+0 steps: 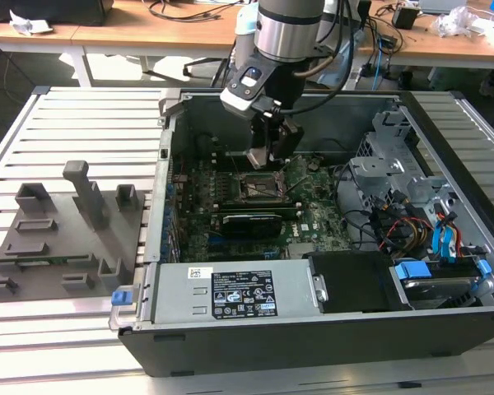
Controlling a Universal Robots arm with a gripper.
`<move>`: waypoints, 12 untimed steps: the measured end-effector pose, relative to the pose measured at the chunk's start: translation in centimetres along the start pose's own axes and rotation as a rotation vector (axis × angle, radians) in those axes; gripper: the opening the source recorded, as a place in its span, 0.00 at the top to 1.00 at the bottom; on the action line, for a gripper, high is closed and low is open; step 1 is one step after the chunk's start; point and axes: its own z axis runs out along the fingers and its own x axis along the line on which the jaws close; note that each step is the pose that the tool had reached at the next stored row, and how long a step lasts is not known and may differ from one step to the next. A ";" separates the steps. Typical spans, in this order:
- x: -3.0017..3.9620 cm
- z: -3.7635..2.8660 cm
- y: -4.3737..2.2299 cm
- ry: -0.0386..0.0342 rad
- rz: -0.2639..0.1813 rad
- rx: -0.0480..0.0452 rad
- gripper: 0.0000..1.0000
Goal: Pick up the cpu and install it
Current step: 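Place the cpu into insertion slot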
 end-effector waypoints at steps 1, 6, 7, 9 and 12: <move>0.00 0.00 0.00 0.0004 0.007 0.0002 0.45; 0.00 0.01 0.00 0.0040 0.073 0.0022 0.45; 0.00 0.00 0.00 0.0046 0.085 0.0026 0.45; 0.00 0.01 0.00 0.0058 0.105 0.0032 0.45; 0.00 0.01 0.00 0.0072 0.133 0.0040 0.45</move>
